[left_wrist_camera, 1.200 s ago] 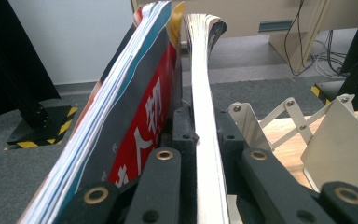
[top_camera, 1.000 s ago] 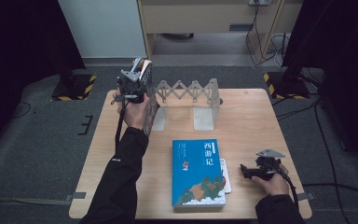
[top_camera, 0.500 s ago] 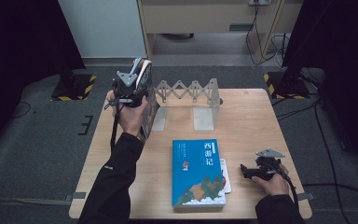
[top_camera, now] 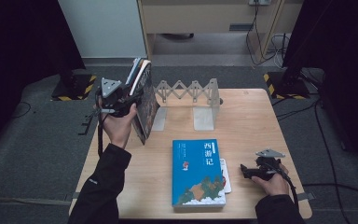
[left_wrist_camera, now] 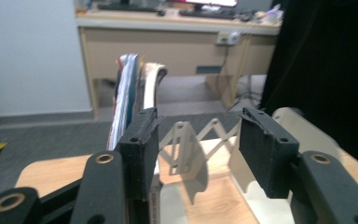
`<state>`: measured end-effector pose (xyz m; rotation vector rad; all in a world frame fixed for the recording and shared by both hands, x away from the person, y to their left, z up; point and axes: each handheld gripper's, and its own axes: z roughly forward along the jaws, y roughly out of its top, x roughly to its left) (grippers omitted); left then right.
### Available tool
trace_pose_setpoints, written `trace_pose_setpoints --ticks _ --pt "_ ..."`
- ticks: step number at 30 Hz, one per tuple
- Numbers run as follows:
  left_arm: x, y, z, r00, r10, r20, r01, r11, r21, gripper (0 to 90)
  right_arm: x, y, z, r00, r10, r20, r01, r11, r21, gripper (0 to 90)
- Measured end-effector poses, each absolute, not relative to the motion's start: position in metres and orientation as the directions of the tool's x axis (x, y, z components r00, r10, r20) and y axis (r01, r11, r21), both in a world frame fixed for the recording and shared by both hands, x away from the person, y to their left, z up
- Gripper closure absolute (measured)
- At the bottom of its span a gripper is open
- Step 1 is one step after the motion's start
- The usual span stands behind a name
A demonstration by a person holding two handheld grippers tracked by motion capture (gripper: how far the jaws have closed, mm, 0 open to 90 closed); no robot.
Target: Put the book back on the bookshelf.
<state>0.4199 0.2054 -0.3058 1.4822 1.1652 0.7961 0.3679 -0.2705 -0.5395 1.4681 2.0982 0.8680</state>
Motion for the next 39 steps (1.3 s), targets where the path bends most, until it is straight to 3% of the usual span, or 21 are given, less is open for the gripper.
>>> trace_pose_setpoints --ticks 10,23,32,39 --pt "0.383 0.224 -0.309 0.420 0.898 -0.128 0.213 0.040 0.976 39.2 0.368 -0.271 -0.540 -0.344 0.939 0.004 0.667 0.242 0.705 0.4" --pt "0.357 0.235 -0.360 0.447 0.884 -0.135 0.307 -0.010 0.952 33.5 0.369 -0.271 -0.539 -0.341 0.940 0.007 0.670 0.238 0.703 0.3" --pt "0.359 0.227 -0.405 0.473 0.863 -0.179 0.407 -0.033 0.913 31.4 0.370 -0.272 -0.539 -0.339 0.941 0.005 0.670 0.237 0.704 0.8" --pt "0.356 0.218 -0.432 0.499 0.839 -0.216 0.470 -0.052 0.881 29.7 0.370 -0.272 -0.533 -0.342 0.940 0.007 0.680 0.242 0.692 15.1"
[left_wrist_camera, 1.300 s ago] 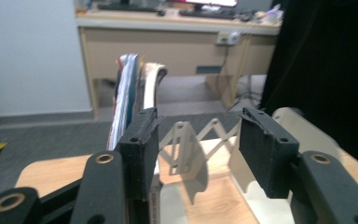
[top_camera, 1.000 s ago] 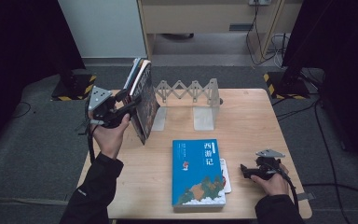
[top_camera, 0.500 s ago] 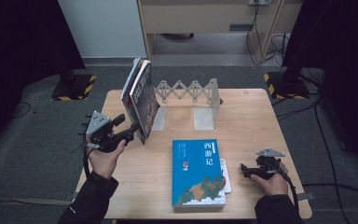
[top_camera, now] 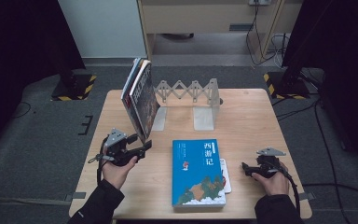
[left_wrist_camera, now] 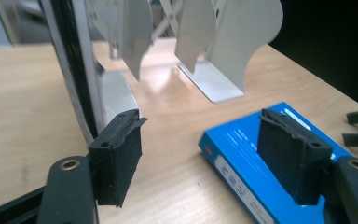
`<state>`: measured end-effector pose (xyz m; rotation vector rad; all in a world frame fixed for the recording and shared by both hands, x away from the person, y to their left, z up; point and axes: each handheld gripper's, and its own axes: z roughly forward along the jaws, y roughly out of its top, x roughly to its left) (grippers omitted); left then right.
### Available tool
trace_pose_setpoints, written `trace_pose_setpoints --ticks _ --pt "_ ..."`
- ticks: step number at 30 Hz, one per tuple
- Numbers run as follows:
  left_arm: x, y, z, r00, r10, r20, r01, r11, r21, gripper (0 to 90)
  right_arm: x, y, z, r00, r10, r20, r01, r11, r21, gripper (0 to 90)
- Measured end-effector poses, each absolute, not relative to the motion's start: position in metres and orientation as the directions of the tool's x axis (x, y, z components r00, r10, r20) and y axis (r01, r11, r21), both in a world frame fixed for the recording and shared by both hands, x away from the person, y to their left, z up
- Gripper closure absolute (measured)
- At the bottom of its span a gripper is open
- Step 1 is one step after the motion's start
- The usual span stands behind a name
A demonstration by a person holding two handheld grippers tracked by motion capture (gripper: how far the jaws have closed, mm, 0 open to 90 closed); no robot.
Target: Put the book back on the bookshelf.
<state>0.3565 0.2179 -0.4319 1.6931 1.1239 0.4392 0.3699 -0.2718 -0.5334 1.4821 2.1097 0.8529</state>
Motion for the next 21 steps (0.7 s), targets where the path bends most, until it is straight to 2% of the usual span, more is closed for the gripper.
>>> trace_pose_setpoints --ticks 5,13,21 --pt "0.359 0.215 -0.449 0.503 0.832 -0.233 0.505 -0.064 0.861 28.1 0.368 -0.271 -0.525 -0.349 0.937 -0.011 0.654 0.252 0.713 19.8" --pt "0.361 0.206 -0.469 0.523 0.807 -0.272 0.558 -0.083 0.826 26.4 0.362 -0.259 -0.504 -0.388 0.920 0.055 0.578 0.197 0.792 22.5" --pt "0.366 0.192 -0.486 0.553 0.786 -0.278 0.589 -0.133 0.797 25.0 0.359 -0.238 -0.497 -0.464 0.878 0.116 0.558 0.188 0.809 24.6"
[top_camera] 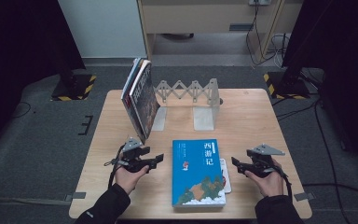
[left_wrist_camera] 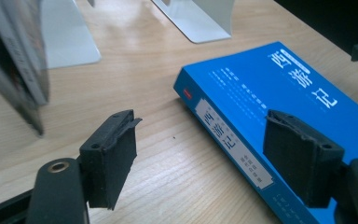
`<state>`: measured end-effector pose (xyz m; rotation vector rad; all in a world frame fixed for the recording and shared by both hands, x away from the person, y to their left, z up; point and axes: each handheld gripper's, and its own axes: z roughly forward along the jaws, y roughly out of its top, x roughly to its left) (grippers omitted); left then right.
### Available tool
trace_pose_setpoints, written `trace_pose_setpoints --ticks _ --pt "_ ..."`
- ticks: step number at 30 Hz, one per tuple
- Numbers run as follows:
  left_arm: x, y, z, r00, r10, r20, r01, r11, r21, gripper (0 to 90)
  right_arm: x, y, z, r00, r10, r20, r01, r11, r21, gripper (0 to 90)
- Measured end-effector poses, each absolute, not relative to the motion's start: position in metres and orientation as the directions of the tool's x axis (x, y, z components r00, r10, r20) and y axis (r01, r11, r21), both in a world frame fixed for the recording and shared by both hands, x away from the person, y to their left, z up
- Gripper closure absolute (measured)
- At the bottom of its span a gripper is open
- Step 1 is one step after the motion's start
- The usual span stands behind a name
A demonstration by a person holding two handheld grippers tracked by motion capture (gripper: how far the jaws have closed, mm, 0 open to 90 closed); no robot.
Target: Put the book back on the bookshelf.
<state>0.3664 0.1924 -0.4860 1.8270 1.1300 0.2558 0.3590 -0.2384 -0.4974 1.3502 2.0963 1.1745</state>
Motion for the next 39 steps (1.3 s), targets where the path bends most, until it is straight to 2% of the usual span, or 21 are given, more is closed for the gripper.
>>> trace_pose_setpoints --ticks 13,16,32,39 --pt "0.376 0.166 -0.508 0.612 0.724 -0.319 0.630 -0.203 0.750 30.2 0.358 -0.207 -0.498 -0.527 0.824 0.207 0.588 0.177 0.789 25.4" --pt "0.377 0.162 -0.514 0.615 0.706 -0.351 0.649 -0.201 0.734 30.1 0.358 -0.200 -0.500 -0.539 0.811 0.227 0.601 0.181 0.779 25.4" --pt "0.384 0.140 -0.527 0.631 0.646 -0.430 0.663 -0.160 0.732 21.7 0.360 -0.178 -0.508 -0.566 0.779 0.269 0.637 0.207 0.742 26.8" --pt "0.390 0.136 -0.534 0.604 0.644 -0.470 0.690 -0.128 0.712 12.5 0.362 -0.172 -0.511 -0.561 0.769 0.308 0.655 0.185 0.733 27.3"
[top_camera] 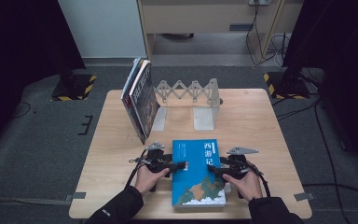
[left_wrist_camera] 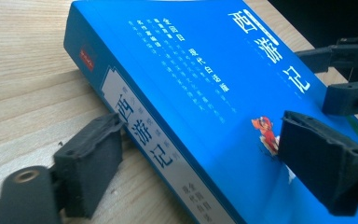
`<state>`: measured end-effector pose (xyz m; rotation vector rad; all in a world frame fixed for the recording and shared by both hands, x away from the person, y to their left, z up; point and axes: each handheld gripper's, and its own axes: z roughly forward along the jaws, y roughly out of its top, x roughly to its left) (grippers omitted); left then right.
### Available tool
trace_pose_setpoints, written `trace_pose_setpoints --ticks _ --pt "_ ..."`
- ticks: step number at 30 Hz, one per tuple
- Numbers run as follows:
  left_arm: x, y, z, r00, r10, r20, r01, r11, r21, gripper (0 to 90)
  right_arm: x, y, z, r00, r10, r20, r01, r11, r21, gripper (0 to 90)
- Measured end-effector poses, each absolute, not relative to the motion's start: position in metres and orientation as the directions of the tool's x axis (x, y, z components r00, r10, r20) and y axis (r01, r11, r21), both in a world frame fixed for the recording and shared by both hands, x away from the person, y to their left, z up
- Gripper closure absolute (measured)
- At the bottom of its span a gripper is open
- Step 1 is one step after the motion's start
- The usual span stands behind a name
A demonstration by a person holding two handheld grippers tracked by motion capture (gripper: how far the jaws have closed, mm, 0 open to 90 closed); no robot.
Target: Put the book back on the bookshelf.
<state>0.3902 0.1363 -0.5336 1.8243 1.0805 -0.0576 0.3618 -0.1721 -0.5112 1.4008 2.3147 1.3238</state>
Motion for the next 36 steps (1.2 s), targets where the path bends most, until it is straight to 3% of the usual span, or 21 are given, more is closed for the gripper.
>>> trace_pose_setpoints --ticks 12,15,27,32,36 --pt "0.3946 0.1345 -0.5396 0.596 0.623 -0.506 0.707 -0.109 0.699 6.9 0.3641 -0.1708 -0.5146 -0.543 0.763 0.351 0.677 0.151 0.720 26.9" --pt "0.3927 0.1297 -0.5409 0.630 0.618 -0.470 0.677 -0.141 0.722 0.0 0.3649 -0.1709 -0.5154 -0.540 0.762 0.357 0.680 0.145 0.719 26.6" --pt "0.3941 0.1291 -0.5414 0.620 0.619 -0.482 0.684 -0.124 0.719 0.0 0.3664 -0.1713 -0.5171 -0.536 0.759 0.371 0.686 0.135 0.715 26.0" --pt "0.3986 0.1304 -0.5442 0.588 0.597 -0.545 0.707 -0.053 0.705 0.7 0.3665 -0.1715 -0.5177 -0.534 0.757 0.377 0.688 0.131 0.713 25.8" --pt "0.4003 0.1344 -0.5434 0.578 0.606 -0.546 0.716 -0.055 0.696 9.1 0.3665 -0.1715 -0.5179 -0.534 0.756 0.378 0.689 0.130 0.713 25.8"
